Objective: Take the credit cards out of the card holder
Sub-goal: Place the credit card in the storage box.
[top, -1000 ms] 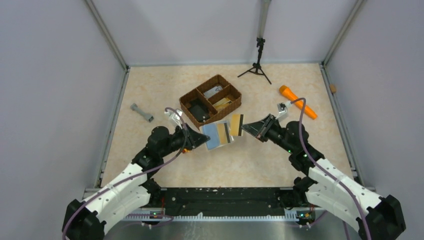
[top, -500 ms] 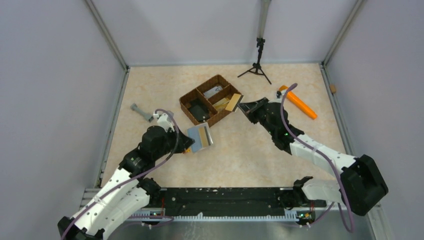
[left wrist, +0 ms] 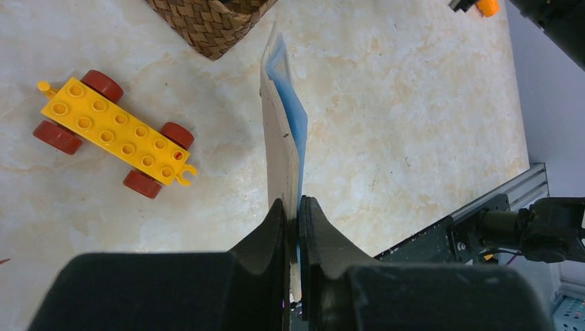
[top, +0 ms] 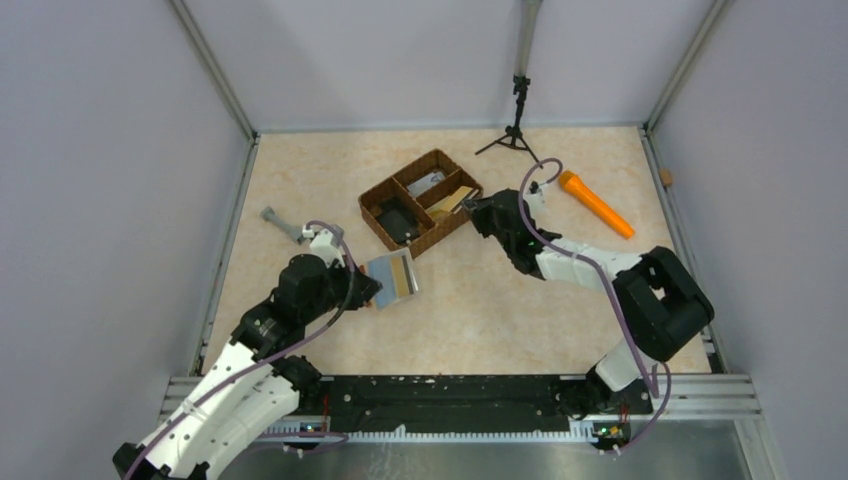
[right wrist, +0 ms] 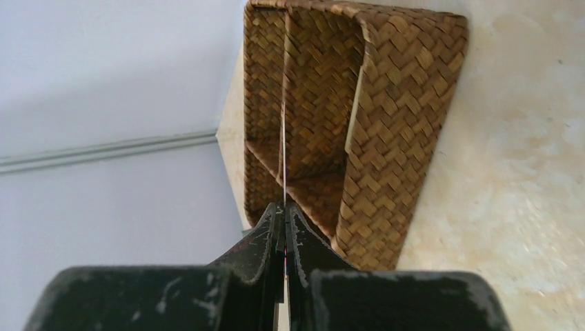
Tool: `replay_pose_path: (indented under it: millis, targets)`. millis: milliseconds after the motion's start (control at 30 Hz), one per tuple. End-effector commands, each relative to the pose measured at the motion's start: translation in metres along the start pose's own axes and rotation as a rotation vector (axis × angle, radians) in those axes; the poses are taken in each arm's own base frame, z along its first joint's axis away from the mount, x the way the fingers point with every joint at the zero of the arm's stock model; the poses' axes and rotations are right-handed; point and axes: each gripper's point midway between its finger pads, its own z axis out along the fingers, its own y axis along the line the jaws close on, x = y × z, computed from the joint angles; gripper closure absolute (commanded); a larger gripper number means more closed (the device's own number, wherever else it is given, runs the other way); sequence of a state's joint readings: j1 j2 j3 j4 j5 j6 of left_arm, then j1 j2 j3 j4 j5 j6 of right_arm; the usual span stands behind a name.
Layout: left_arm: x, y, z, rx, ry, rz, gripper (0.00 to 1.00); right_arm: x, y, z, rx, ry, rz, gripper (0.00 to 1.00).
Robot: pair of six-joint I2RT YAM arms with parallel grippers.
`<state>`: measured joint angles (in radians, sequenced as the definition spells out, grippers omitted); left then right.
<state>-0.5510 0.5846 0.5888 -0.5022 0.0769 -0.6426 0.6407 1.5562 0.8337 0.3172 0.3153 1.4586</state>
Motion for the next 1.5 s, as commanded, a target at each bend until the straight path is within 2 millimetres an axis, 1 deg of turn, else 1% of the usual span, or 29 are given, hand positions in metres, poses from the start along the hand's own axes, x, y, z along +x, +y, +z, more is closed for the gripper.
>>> replay_pose_path:
  millis: [0, 167, 300, 400, 567, 600, 667, 800, 833, 867, 933, 1000, 1067, 1100, 1133, 1167, 1200, 1233, 1300, 1333, 1400, 1467]
  targets:
    - [-0.015, -0.013, -0.004, 0.052, -0.048, 0.03, 1.0, -0.003, 0.034, 0.018, -0.062, -0.056, 0.055, 1.0]
    - [-0.01, -0.019, 0.001, 0.095, -0.031, 0.019, 1.0, 0.0, 0.025, 0.036, -0.03, -0.082, 0.073, 1.0]
    - [-0.01, -0.018, 0.002, 0.092, -0.03, 0.023, 1.0, 0.001, 0.025, 0.05, -0.024, -0.099, 0.059, 1.0]
    - [-0.011, -0.018, 0.002, 0.091, -0.033, 0.025, 1.0, 0.006, 0.026, 0.06, -0.017, -0.094, 0.045, 1.0]
    - [-0.01, -0.016, 0.004, 0.086, -0.024, 0.029, 1.0, 0.008, 0.028, 0.07, -0.016, -0.105, 0.021, 0.99]
    - [-0.01, -0.017, 0.004, 0.085, -0.023, 0.03, 1.0, 0.007, 0.028, 0.071, -0.013, -0.108, 0.023, 0.98]
    - [-0.01, -0.016, 0.004, 0.083, -0.023, 0.031, 1.0, 0.007, 0.027, 0.073, -0.009, -0.111, 0.026, 0.91]
    - [-0.011, -0.017, 0.003, 0.084, -0.028, 0.031, 1.0, 0.007, 0.029, 0.07, -0.014, -0.107, 0.042, 0.72]
    - [-0.011, -0.017, 0.004, 0.085, -0.027, 0.03, 1.0, 0.006, 0.031, 0.067, -0.018, -0.108, 0.043, 0.7]
    - [-0.012, -0.018, 0.004, 0.086, -0.026, 0.029, 1.0, 0.004, 0.033, 0.064, -0.021, -0.109, 0.043, 0.65]
    - [-0.013, -0.019, 0.004, 0.091, -0.024, 0.028, 1.0, 0.001, 0.037, 0.056, -0.031, -0.113, 0.032, 0.6]
    - [-0.013, -0.021, 0.004, 0.098, -0.022, 0.027, 1.0, -0.004, 0.048, 0.043, -0.058, -0.11, 0.004, 0.56]
    - [-0.014, -0.024, 0.003, 0.112, -0.025, 0.023, 1.0, -0.007, 0.054, 0.03, -0.072, -0.101, -0.073, 0.49]
    - [-0.014, -0.026, 0.003, 0.123, -0.027, 0.023, 1.0, -0.009, 0.056, 0.022, -0.071, -0.097, -0.108, 0.44]
    - [-0.014, -0.028, 0.003, 0.134, -0.027, 0.02, 1.0, -0.01, 0.055, 0.014, -0.076, -0.086, -0.151, 0.36]
    - [-0.013, -0.031, 0.003, 0.152, -0.025, 0.018, 1.0, -0.011, 0.059, 0.005, -0.094, -0.077, -0.202, 0.22]
    - [-0.014, -0.035, 0.003, 0.179, -0.031, 0.016, 1.0, -0.013, 0.06, -0.004, -0.106, -0.066, -0.262, 0.12]
    - [-0.015, -0.04, 0.003, 0.203, -0.033, 0.011, 1.0, -0.013, 0.062, -0.014, -0.116, -0.052, -0.315, 0.09]
    - [-0.015, -0.049, 0.003, 0.256, -0.033, -0.005, 1.0, -0.009, 0.067, -0.033, -0.18, 0.008, -0.453, 0.08]
    - [-0.015, -0.053, 0.003, 0.28, -0.035, -0.013, 1.0, -0.006, 0.066, -0.043, -0.203, 0.043, -0.502, 0.08]
    - [-0.016, -0.062, 0.002, 0.328, -0.033, -0.027, 1.0, 0.002, 0.064, -0.063, -0.276, 0.13, -0.602, 0.08]
    - [-0.019, -0.067, 0.002, 0.349, -0.037, -0.034, 1.0, 0.004, 0.052, -0.083, -0.292, 0.184, -0.649, 0.09]
